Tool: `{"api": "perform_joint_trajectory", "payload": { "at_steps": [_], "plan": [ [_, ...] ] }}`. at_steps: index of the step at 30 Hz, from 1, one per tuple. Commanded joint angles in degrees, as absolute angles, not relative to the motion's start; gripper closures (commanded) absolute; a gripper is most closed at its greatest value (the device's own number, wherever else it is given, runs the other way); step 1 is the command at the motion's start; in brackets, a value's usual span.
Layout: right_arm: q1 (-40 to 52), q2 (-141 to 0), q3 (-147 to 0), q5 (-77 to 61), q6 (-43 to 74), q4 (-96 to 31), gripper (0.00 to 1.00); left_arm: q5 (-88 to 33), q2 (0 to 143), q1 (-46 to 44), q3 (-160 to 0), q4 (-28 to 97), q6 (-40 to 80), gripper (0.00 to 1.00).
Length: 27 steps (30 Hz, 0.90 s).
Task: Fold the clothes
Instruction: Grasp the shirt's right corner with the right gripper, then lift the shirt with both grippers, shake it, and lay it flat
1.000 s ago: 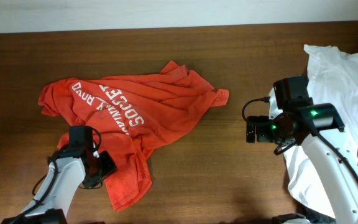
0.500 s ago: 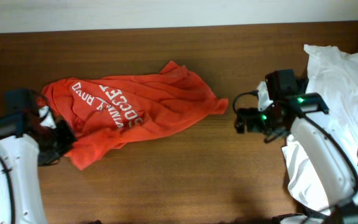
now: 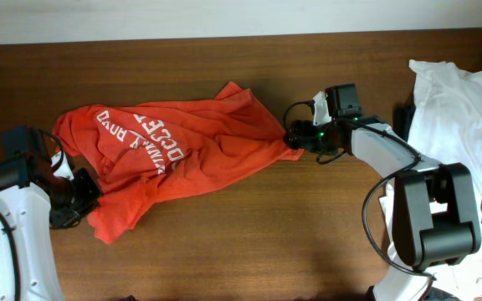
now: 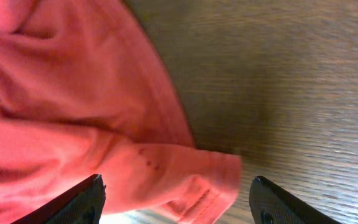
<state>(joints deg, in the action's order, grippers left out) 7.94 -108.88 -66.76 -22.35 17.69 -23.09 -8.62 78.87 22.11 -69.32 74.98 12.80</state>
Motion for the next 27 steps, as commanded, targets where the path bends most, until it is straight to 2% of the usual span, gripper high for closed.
{"api": "perform_joint_trajectory", "payload": {
  "at_steps": [1, 8, 9, 11, 12, 14, 15, 21, 27],
  "plan": [
    [8.25, -110.13, -67.51, -19.14, 20.03, -22.81, 0.22, -9.23, 78.52, 22.39, -68.49, 73.93, 11.68, 1.00],
    [10.76, -112.88, -67.51, -18.90, 20.05, -23.00, 0.26, -9.23, 78.52, 22.39, -68.49, 73.25, 11.68, 1.00],
    [11.05, -113.25, -67.51, -18.57, 20.05, -22.90, 0.35, -9.23, 78.52, 22.39, -68.49, 73.23, 11.68, 1.00],
    [10.46, -113.10, -67.53, -17.28, 20.08, -23.00, 0.61, -9.23, 78.52, 22.39, -68.49, 73.10, 11.68, 1.00],
    [9.98, -112.81, -67.53, -16.45, 20.05, -23.33, 0.62, -9.23, 78.52, 22.39, -68.49, 73.06, 11.68, 1.00],
    [8.01, -110.89, -67.88, -14.00, 20.03, -24.73, 0.79, -9.23, 78.52, 22.39, -68.49, 72.73, 11.68, 1.00],
    [7.03, -109.60, -68.31, -12.86, 20.03, -25.69, 0.96, -9.23, 78.52, 22.39, -68.49, 72.44, 11.70, 1.00],
    [4.97, -97.60, -70.91, -12.51, 15.90, -33.06, 0.96, -14.20, 78.52, 22.39, -68.49, 66.81, 11.92, 1.00],
    [4.95, -81.91, -70.96, -10.87, 10.70, -43.62, 0.96, -29.19, 78.50, 22.41, -71.42, 63.86, 7.33, 1.00]
  ]
}}
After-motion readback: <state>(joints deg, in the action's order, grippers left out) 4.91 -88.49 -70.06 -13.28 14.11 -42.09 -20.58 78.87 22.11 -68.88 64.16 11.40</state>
